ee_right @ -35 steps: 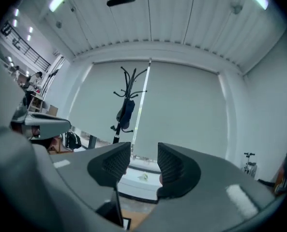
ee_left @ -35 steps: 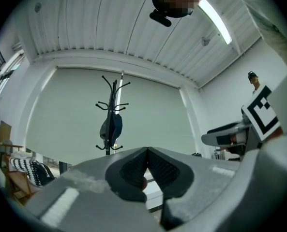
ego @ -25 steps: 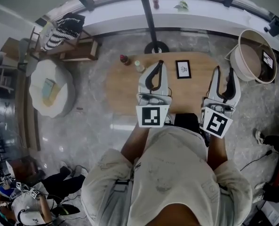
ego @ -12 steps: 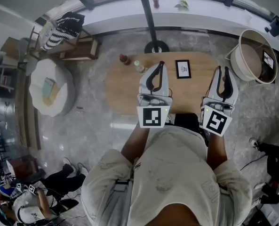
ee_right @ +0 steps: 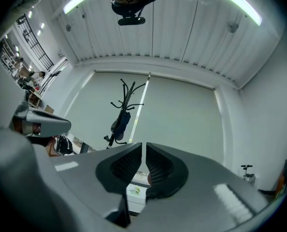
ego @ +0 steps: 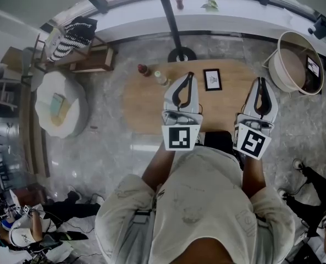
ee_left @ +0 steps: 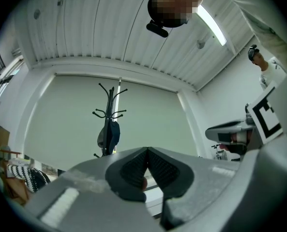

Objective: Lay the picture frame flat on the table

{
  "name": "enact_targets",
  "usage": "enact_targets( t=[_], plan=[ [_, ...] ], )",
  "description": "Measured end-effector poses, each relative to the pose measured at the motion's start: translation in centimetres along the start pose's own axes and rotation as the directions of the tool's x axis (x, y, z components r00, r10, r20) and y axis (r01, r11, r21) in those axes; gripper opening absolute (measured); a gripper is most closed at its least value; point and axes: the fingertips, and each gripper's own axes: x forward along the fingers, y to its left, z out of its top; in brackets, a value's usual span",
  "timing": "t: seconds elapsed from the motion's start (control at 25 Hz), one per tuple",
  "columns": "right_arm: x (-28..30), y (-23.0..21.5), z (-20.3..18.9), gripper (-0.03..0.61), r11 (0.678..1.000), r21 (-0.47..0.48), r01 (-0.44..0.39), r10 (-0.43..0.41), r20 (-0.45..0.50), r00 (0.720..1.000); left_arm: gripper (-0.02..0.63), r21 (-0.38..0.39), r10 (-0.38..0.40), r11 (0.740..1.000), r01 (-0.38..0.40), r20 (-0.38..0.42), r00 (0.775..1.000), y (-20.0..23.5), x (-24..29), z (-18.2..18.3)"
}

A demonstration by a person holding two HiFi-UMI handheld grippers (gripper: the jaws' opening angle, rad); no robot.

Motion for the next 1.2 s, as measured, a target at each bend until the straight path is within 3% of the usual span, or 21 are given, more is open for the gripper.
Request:
enact_targets(
  t=[0.24,0.4,0.92,1.2],
  plan=[
    [-0.2,-0.7,0.1,0.002,1.0,-0.002,-0.001,0.001,0.001,1.0,0.005,-0.016,-0.014,1.0,0.014,0.004,1.0,-1.1,0.4,0.4],
    [-0.4,-0.8,0.0,0.002,1.0,-0.026,0.002,-0.002,-0.004,1.0,0.005,0.03,-0.046,0.998,0.047,-0.056,0.997,-1.7,0.2,-0.4],
    [-0.4,-1.5,-0.8,0.002,0.998,-0.06,0.033,-0.037,-0.064,0.997,0.005,-0.032,-0.071,0.997,0.07,-0.022,0.997,-2.4,1.2,-0.4],
    [-0.2,-1.9,-1.4,0.002,0.997,-0.067,0.04,-0.046,-0.076,0.996,0.005,-0.017,-0.084,0.996,0.084,-0.028,0.996,-2.8,1.6,-0.9]
  ],
)
